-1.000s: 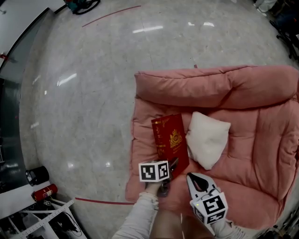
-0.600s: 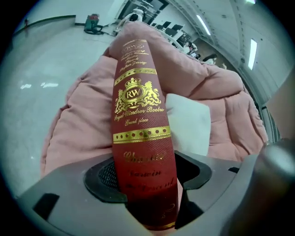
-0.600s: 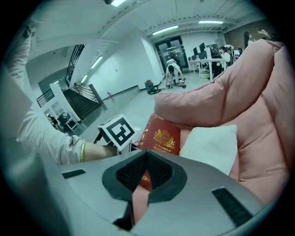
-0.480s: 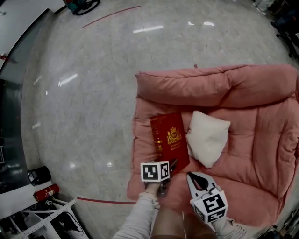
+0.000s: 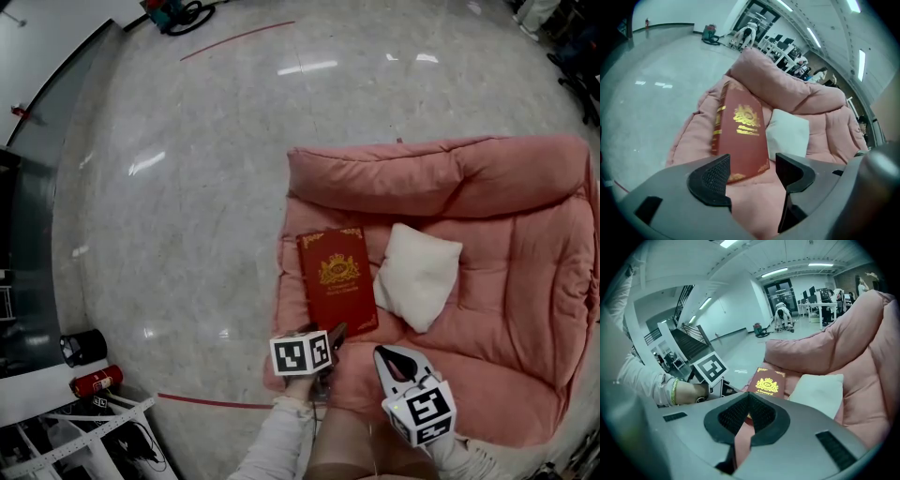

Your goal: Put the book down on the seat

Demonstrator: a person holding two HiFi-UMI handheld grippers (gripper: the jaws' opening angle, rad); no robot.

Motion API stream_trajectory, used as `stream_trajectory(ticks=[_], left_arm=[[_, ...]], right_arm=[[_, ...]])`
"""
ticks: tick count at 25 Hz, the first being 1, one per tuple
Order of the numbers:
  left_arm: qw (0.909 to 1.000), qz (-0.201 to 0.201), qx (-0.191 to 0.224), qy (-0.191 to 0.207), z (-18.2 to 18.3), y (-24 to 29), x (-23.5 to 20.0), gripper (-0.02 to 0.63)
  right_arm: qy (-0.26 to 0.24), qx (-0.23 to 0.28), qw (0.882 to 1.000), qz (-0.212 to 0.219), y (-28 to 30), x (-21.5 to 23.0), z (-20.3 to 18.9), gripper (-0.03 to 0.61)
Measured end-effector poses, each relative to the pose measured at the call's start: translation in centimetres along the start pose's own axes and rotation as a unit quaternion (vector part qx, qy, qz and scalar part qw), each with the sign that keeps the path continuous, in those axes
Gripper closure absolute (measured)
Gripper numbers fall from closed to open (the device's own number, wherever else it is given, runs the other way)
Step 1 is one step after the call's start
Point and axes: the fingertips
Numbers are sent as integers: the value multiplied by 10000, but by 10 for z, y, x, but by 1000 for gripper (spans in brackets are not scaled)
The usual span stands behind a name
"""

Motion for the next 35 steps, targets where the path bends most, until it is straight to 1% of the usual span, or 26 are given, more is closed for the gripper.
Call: stream_trajectory(ticks=[4, 8, 9, 11, 13, 18, 22, 28, 35], left_arm=[[9998, -83, 191, 71, -2, -22, 18, 305], [9987, -71, 442, 261, -5, -48, 42, 327], [9981, -35, 530, 326, -5, -56, 47, 354], [9966, 38, 706, 424, -5, -70, 56, 390], [9947, 134, 896, 481, -6, -84, 64, 445], [9899, 285, 1274, 555, -19, -110, 85, 531], [9869, 323, 1477, 557, -30, -134, 100, 591], [9814, 218, 1776, 695, -45, -174, 127, 606], [9734, 196, 2097, 897, -60, -209, 150, 607]], right_arm=[[-130, 54, 9999, 55, -13, -9, 4, 574], [-242, 131, 9996, 112, -32, -17, 6, 574], [-283, 152, 9994, 131, -36, -20, 7, 574], [-367, 192, 9990, 168, -45, -25, 8, 574], [-432, 231, 9986, 202, -54, -30, 9, 574], [-582, 372, 9972, 300, -77, -36, 9, 574], [-666, 499, 9957, 400, -94, -44, 14, 574], [-802, 694, 9924, 623, -120, -63, 28, 574], [-1117, 1034, 9859, 698, -144, -72, 48, 574]])
Point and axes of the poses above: the fingertips, and each gripper's own axes: y forward along the fingers, x to its right, z out of its top, and after that the axes turned 4 degrees about -z, right-handed
